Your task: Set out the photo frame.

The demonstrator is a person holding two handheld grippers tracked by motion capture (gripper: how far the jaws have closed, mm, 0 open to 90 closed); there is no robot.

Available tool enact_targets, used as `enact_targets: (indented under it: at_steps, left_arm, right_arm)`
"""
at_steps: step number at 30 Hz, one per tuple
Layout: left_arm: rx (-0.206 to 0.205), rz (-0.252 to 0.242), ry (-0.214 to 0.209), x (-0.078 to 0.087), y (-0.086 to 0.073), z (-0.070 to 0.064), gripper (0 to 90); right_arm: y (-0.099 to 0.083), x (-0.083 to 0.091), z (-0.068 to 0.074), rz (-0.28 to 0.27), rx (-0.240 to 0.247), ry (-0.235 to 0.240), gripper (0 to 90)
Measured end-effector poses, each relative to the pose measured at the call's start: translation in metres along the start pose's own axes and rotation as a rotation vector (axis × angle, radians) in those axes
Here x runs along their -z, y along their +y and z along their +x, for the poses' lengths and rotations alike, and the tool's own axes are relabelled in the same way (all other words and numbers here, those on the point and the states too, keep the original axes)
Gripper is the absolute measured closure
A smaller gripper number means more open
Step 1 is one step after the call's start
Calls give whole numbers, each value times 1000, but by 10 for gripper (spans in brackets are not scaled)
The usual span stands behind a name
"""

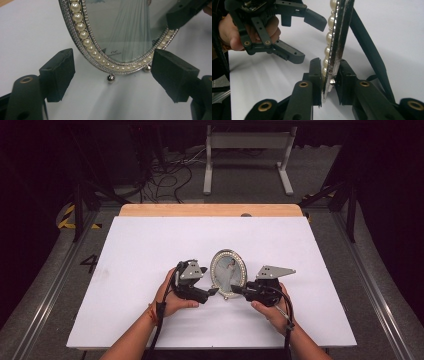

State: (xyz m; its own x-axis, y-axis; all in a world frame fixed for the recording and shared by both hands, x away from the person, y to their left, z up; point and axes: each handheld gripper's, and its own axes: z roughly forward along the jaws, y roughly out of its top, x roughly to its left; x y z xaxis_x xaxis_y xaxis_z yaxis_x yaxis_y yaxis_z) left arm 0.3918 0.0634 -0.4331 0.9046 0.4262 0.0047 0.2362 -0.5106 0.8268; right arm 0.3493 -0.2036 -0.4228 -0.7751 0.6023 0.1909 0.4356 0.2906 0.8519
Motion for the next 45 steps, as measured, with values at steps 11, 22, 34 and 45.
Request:
enact_targets:
  at_steps: [11,22,34,45]
  left_arm:
    - [40,-40,-86,-11,2,12,182]
    - [19,-21,-78,-19,2,12,212]
    - [26,-6,-60,-21,1,14,253]
    - [16,24,-94,-24,-1,15,321]
  right_arm:
    - [-3,26,-3,68,122,-6,652]
    - [-3,30,0,148,253,15,701]
    - [-12,12,-23,96,172,-206,609]
    - [-16,-14,-24,128,190,-247,657]
